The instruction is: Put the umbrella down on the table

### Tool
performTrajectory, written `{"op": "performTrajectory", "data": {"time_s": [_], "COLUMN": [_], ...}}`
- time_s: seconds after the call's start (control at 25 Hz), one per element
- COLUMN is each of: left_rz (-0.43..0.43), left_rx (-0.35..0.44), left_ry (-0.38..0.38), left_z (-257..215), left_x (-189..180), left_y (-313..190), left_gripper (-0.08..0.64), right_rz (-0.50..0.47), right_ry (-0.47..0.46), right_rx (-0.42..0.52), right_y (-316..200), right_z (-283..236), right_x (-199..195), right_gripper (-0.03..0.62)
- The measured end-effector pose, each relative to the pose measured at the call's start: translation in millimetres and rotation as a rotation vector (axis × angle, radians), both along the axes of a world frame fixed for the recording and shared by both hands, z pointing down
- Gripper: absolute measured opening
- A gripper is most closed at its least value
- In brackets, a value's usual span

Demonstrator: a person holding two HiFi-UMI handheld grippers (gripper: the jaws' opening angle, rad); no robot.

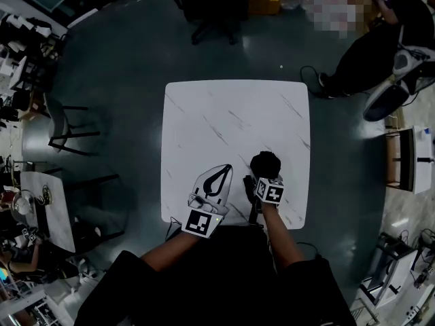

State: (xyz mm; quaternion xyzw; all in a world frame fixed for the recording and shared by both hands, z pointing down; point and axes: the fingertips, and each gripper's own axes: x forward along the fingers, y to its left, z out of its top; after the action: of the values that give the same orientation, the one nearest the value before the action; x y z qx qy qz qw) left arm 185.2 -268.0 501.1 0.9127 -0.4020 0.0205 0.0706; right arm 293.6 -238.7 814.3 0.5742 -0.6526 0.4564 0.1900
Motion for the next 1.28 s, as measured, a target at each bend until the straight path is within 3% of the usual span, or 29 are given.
{"op": "performTrajectory", "data": {"time_s": [0.28, 0.72, 1.04, 1.28], "left_rz": [0.022, 0.011, -0.001, 0.015], "left_rx": [0.022, 0.049, 0.058, 0.069], "left_ry": [0.023, 0.057, 0.095, 0.133], "left_z": [-10, -20, -28, -38], "left_x": [-9, -26, -60, -89], "left_y": [12, 18, 31, 47], "left_gripper": [0.008, 0.008, 0.008, 0.008], "right_rz": [0.050, -0.027, 0.045, 0.065], "right_ry": [-0.005, 0.039, 0.079, 0.024], "right_rx": [-0.067, -0.074, 0.002, 0.086], "right_y": [-1, -3, 7, 23], "right_z": [18, 16, -25, -71], "right_x": [4, 1, 2, -29], "right_gripper": [0.342, 0.367, 0.365, 0.365]}}
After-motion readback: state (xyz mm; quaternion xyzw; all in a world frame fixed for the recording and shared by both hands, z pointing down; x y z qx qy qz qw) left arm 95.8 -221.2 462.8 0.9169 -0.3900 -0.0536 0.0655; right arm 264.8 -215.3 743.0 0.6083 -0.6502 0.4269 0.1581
